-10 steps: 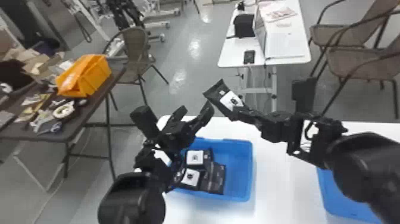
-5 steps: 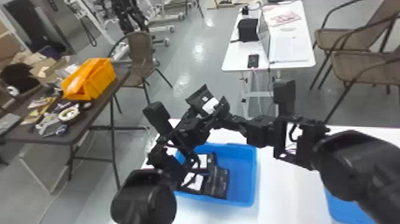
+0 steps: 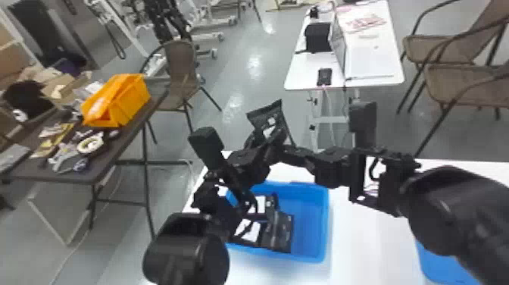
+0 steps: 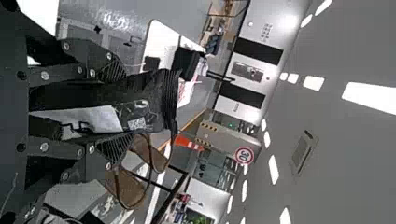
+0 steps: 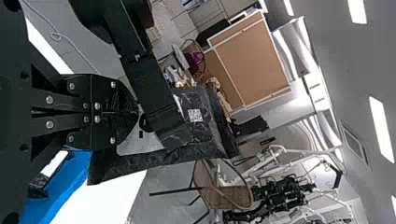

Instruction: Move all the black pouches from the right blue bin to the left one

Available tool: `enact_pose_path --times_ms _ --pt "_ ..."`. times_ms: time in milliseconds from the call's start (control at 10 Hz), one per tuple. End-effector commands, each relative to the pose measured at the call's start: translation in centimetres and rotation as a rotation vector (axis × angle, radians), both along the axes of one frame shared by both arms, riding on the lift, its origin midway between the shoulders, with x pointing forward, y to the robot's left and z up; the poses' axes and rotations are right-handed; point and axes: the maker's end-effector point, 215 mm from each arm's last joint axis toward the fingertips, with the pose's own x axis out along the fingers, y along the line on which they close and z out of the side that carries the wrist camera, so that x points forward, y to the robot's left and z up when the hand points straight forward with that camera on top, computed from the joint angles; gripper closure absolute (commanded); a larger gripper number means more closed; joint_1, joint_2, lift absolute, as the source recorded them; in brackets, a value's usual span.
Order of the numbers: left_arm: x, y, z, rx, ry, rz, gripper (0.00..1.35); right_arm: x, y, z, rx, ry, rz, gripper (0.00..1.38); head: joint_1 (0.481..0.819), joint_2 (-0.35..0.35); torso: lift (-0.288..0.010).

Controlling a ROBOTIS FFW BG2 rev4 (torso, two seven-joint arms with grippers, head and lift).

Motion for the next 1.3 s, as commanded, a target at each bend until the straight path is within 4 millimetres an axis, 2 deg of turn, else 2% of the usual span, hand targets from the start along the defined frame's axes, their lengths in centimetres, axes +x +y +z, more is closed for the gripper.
enact_pose_path --times_ms 0,100,200,300,400,500,700,900,1000,1100,1200 --pt "-0.2 0.5 0.9 0.014 -0.042 0.027 1.22 0.0 -0.1 -0.1 0.0 0.003 -0.002 1.26 0.675 0.326 0.01" --pt "-0.3 1.1 0.8 0.022 -0.044 0.05 1.22 0.0 -0.3 -0.6 0.003 0.018 -0.007 1.15 0.671 0.33 0.01" --pt "-0.5 2.1 0.7 0.036 -0.053 0.079 1.22 0.2 -1.0 -0.9 0.008 0.022 -0.019 0.86 0.67 0.334 0.01" --pt "-0.9 4.0 0.7 0.072 -0.068 0.14 1.22 1.0 -2.5 -1.4 -0.009 0.008 -0.057 0.48 0.672 0.338 0.01" --pt "-1.8 6.3 -0.9 0.126 -0.044 0.209 1.22 2.4 -5.3 -1.9 -0.027 -0.011 -0.13 0.17 0.673 0.34 0.01" --pt "-3.1 8.5 -2.5 0.169 -0.018 0.271 1.22 3.3 -8.6 -3.2 -0.037 -0.003 -0.223 0.09 0.677 0.342 0.01" --pt "-5.7 11.2 -5.7 0.23 0.035 0.364 1.22 4.5 -16.2 -5.7 -0.084 -0.006 -0.42 0.14 0.695 0.326 0.01" --pt "-6.9 11.5 -8.5 0.269 0.083 0.369 1.22 4.6 -23.7 -6.9 -0.123 -0.047 -0.605 0.14 0.695 0.28 0.01" --pt "-7.4 10.9 -10.4 0.276 0.125 0.352 1.22 4.2 -26.7 -7.4 -0.117 -0.041 -0.68 0.14 0.695 0.245 0.01" --pt "-7.7 10.0 -11.8 0.269 0.15 0.335 1.22 4.0 -28.8 -7.6 -0.114 -0.036 -0.735 0.14 0.695 0.208 0.01" --pt "-7.7 9.5 -12.6 0.255 0.159 0.328 1.2 3.9 -30.1 -7.7 -0.117 -0.035 -0.759 0.14 0.695 0.174 0.01"
